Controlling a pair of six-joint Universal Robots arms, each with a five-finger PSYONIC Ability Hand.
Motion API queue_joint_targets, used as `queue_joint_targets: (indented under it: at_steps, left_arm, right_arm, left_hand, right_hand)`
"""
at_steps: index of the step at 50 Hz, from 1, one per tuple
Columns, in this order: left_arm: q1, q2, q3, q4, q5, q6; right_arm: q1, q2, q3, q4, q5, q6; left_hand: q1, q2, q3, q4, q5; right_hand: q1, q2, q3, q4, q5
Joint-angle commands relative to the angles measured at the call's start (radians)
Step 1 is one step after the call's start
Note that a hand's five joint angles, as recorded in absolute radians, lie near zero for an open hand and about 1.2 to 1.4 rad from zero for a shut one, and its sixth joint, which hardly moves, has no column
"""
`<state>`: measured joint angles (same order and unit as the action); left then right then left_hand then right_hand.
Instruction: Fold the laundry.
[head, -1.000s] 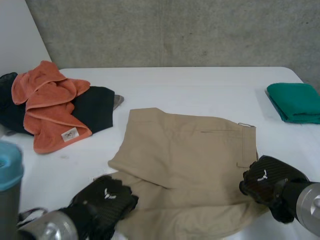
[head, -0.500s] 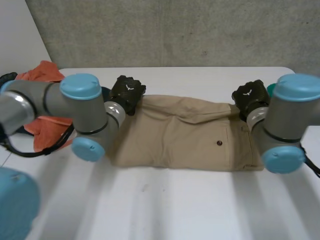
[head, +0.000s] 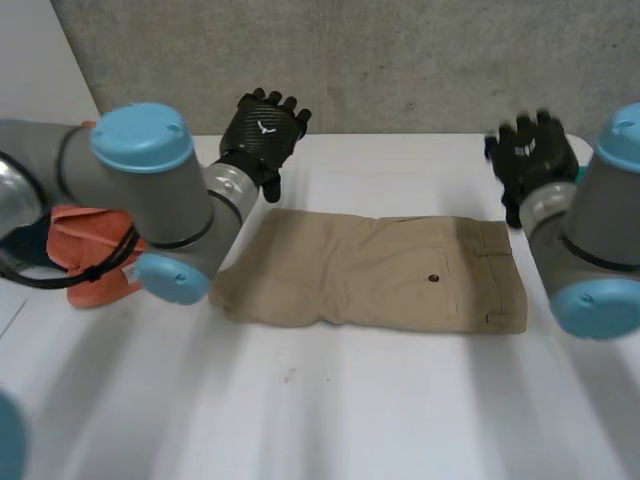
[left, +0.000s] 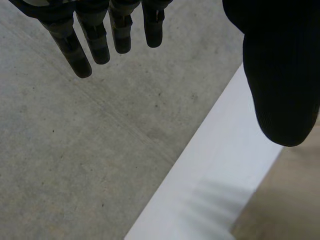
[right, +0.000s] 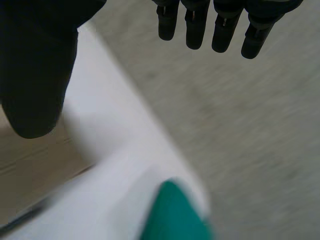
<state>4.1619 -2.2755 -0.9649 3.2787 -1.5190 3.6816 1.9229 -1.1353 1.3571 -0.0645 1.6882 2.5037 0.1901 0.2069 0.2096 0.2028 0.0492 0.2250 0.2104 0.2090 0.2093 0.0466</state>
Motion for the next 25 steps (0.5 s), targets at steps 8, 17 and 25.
queue_joint_targets:
  at_steps: [8, 17, 25]
  left_arm:
    - [-0.028, 0.177, -0.322, 0.007, 0.013, -0.101]
    - [-0.058, 0.18, -0.319, 0.015, 0.013, -0.104]
    - [-0.068, 0.24, -0.327, 0.013, 0.011, -0.104]
  right_arm:
    - [-0.111, -0.035, 0.372, -0.057, -0.275, 0.227]
    - [-0.121, 0.069, 0.381, -0.236, -0.067, 0.092]
    - [-0.166, -0.155, 0.455, -0.255, -0.031, -0.17]
  left_hand:
    - [-0.016, -0.032, -0.035, -0.028, -0.049]
    - [-0.016, -0.032, -0.035, -0.028, -0.049]
    - [-0.016, -0.032, -0.035, -0.028, -0.049]
  right_hand:
    - [0.168, 0.183, 0.184, 0.184, 0.172]
    - [1.171, 1.186, 1.187, 1.187, 1.175]
    - [1.171, 1.186, 1.187, 1.187, 1.175]
